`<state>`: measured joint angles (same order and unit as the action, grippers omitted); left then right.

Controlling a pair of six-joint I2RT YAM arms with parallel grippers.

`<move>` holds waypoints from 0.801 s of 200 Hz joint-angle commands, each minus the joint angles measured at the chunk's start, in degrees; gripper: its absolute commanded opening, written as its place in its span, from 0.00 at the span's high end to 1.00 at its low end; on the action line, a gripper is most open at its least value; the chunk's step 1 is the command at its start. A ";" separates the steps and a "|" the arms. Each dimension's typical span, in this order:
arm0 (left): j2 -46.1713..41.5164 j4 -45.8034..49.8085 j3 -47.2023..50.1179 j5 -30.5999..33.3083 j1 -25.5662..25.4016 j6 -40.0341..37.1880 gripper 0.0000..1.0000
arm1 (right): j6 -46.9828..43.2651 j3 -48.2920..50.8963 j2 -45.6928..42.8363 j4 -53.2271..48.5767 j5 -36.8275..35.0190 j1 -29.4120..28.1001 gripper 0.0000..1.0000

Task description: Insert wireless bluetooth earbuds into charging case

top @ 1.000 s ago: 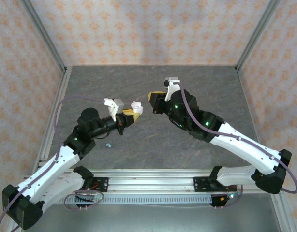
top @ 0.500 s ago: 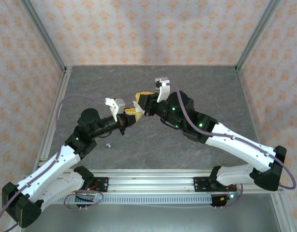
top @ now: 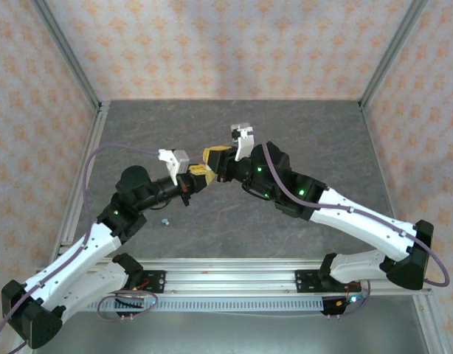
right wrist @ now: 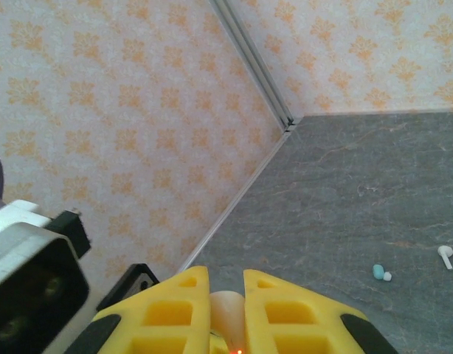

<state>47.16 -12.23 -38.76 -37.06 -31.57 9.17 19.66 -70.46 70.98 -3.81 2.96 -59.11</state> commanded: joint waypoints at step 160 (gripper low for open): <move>-2.91 -1.70 -1.57 2.22 -0.49 0.75 1.00 | -0.87 1.27 -2.86 1.49 0.96 -0.39 0.86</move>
<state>45.47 -12.16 -38.76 -35.81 -31.83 9.19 19.31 -70.04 69.80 -3.77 3.53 -59.13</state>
